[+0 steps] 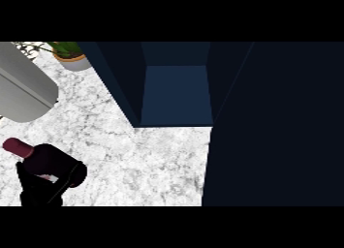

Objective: Pick up the wine, place it into the cabinet and close the cabinet

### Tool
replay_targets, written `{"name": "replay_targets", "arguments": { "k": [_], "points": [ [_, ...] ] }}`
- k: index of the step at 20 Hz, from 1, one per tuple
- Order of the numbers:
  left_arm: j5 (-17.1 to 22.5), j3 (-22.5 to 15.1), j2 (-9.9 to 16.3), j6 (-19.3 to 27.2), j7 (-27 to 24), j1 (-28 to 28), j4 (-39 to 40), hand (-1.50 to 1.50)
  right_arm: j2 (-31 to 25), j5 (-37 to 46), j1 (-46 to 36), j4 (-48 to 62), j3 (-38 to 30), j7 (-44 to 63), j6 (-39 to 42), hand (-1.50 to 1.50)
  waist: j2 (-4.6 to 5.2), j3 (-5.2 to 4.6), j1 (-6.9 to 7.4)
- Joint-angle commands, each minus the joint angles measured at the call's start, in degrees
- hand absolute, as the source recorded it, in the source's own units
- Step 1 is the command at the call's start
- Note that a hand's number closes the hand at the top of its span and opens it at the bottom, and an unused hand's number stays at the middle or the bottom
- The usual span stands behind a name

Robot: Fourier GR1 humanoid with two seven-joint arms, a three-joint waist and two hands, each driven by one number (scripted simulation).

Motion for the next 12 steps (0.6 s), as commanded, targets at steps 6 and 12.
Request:
{"name": "replay_targets", "arguments": {
  "k": [6,12],
  "points": [
    [0.17,-0.67,0.65,1.66,-3.12,-5.1,3.09,1.5,-2.04,-0.72,4.41,-14.69,0.62,4.4,0.59,-1.5,-0.03,0.02,-0.14],
    [-2.06,-2.0,-0.54,4.63,-6.32,-8.07,8.1,1.5,-2.7,-5.21,7.61,-13.6,-3.47,1.47,1.99,-1.5,0.07,0.07,-0.34]
  ]
}}
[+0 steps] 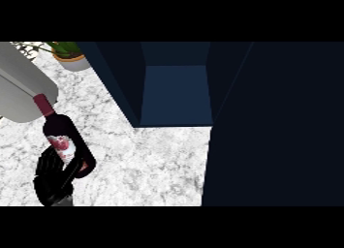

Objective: Pick up the wine, place it into the cabinet and close the cabinet

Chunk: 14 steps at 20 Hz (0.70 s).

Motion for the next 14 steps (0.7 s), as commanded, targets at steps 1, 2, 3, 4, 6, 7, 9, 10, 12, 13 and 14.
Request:
{"name": "replay_targets", "arguments": {
  "k": [1,2,3,4,6,7,9,10,12,13,14],
  "points": [
    [-1.96,0.14,-0.51,3.42,-3.45,-4.09,3.63,1.5,-1.46,-4.91,0.27,-12.96,-2.65,7.44,0.38,-1.5,0.12,-0.02,0.09],
    [-2.26,-1.65,0.04,2.41,-0.82,1.33,-2.16,1.5,-1.96,-5.11,5.84,-13.61,-2.82,3.07,1.37,-1.5,-0.13,0.1,0.22],
    [-1.44,-1.99,-0.75,4.29,-1.52,-1.28,-1.11,1.5,-2.29,-5.62,2.62,-15.2,-3.94,7.15,0.89,-1.5,-0.07,0.03,0.18],
    [-1.72,-0.37,0.93,5.13,-0.54,-3.34,-0.53,1.5,-0.87,-2.93,2.65,-12.49,-0.77,5.47,0.66,-1.5,-0.02,0.02,0.26],
    [-4.99,-7.21,1.78,-4.21,0.76,1.28,-2.48,1.5,-0.83,-1.06,1.78,-11.16,0.66,5.85,0.09,-1.5,-0.34,0.01,0.18],
    [-5.77,-9.09,0.84,-8.43,-1.51,0.1,-0.39,1.5,-0.23,-2.62,0.91,-9.48,-0.36,4.16,0.12,-1.5,-0.23,-0.03,-0.36],
    [-8.12,-13.56,3.54,-15.08,0.29,0.18,-0.86,1.5,0.31,-3.01,1.34,-8.04,-0.03,2.8,0.02,-1.5,-0.4,-0.01,-1.15],
    [-8.53,-15.26,5.36,-20.63,0.05,1.25,-1.21,1.5,0.34,-2.59,0.54,-6.41,0.1,1.62,0.47,-1.5,-0.4,-0.03,-0.84],
    [-8.86,-16.24,6.47,-24.56,-1.58,2.55,-1.87,1.5,-0.15,-3.3,0.74,-8.4,-0.98,3.14,0.35,-1.5,-0.21,-0.03,-0.24],
    [-9.18,-17.6,4.23,-23.12,-1.87,3.96,-5.35,1.5,0.43,-0.73,1.03,-10.31,1.76,4.29,-0.6,-1.5,-0.42,-0.02,0.13],
    [-8.81,-17.44,5.56,-24.47,-1.72,4.9,-7.11,1.5,0.05,-2.35,0.49,-11.58,0.05,6.52,-0.95,-1.5,-0.32,0.0,0.43]
  ]
}}
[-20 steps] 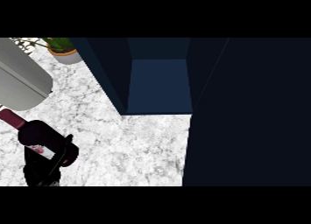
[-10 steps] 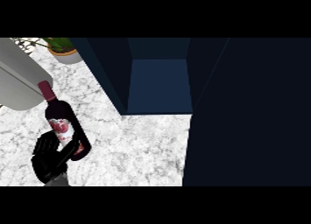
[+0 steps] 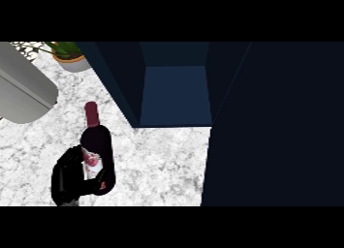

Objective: Pick up the wine, place it into the cabinet and close the cabinet

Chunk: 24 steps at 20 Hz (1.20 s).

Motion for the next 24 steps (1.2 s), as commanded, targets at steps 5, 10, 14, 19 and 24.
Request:
{"name": "replay_targets", "arguments": {
  "k": [5,10,14,19,24],
  "points": [
    [-0.27,-5.14,2.15,-8.3,3.35,1.63,-9.87,1.5,-0.3,-3.47,2.04,-12.0,-1.62,5.38,-1.01,-1.5,0.19,0.07,0.65],
    [-1.88,-9.19,-0.85,-3.26,8.44,3.76,-19.95,1.5,-1.39,-0.25,4.68,-13.5,1.0,6.39,-0.62,-1.5,0.16,0.06,0.54],
    [-3.27,-10.81,-0.68,1.8,15.86,1.82,-27.35,1.5,-2.06,-3.29,5.74,-13.37,-1.49,3.68,1.09,-1.5,0.2,0.09,0.42],
    [-8.48,-17.83,-4.82,11.61,21.46,0.22,-34.0,1.5,-2.53,-4.54,6.95,-13.75,-2.05,3.09,2.4,-1.5,0.18,0.09,0.13],
    [-7.26,-21.23,-4.9,19.22,28.89,-6.23,-36.09,1.5,-1.08,-3.03,5.9,-10.47,-1.86,1.77,2.29,-1.5,0.33,0.06,0.38]
  ]
}}
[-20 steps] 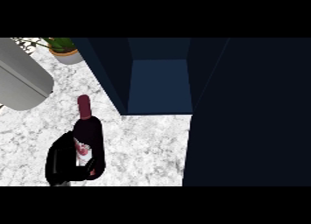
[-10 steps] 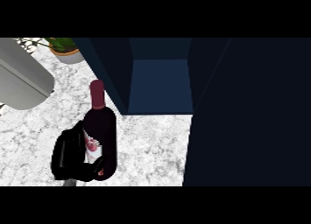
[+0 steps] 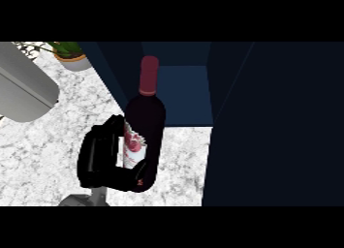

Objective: Pick up the wine, place it into the cabinet and close the cabinet

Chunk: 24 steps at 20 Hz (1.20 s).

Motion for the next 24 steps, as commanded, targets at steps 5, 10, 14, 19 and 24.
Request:
{"name": "replay_targets", "arguments": {
  "k": [5,10,14,19,24],
  "points": [
    [1.67,-2.0,-0.57,14.92,11.57,-15.1,2.14,1.5,-1.43,-4.99,2.49,-10.31,-3.49,3.43,1.46,-1.5,0.15,0.01,-0.45],
    [2.24,-2.65,-0.58,18.13,9.47,-20.45,9.89,1.5,-1.24,-7.66,3.75,-10.04,-5.19,2.81,2.71,-1.5,0.24,0.02,-0.65],
    [1.84,-4.39,-0.58,19.17,5.81,-21.26,15.6,1.5,-0.55,-7.24,2.34,-9.9,-6.63,3.52,2.45,-1.5,0.28,-0.03,-0.36],
    [4.47,-8.05,-0.58,21.74,0.77,-19.9,19.47,1.5,-0.52,-7.33,4.81,-13.12,-4.24,5.29,3.27,-1.5,0.17,-0.06,-0.97],
    [9.22,-4.55,-0.58,17.28,-5.83,-23.56,32.02,1.5,1.48,-5.75,-0.04,-9.75,-4.33,5.7,2.1,-1.5,0.51,-0.12,-0.87]
  ]
}}
